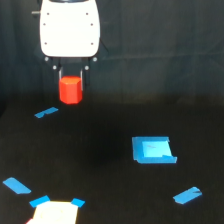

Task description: Pick up the red object from the table

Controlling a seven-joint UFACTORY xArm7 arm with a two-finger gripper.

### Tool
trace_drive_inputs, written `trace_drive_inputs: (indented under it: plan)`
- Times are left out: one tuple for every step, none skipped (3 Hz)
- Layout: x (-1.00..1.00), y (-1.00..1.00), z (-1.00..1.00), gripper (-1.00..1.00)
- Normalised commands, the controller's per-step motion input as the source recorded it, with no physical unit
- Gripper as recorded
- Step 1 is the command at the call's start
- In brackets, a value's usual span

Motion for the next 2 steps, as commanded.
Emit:
trace_drive_inputs:
  plan:
    - [0.32, -0.44, 0.08, -0.53]
    - [-0.33, 0.55, 0.41, -1.00]
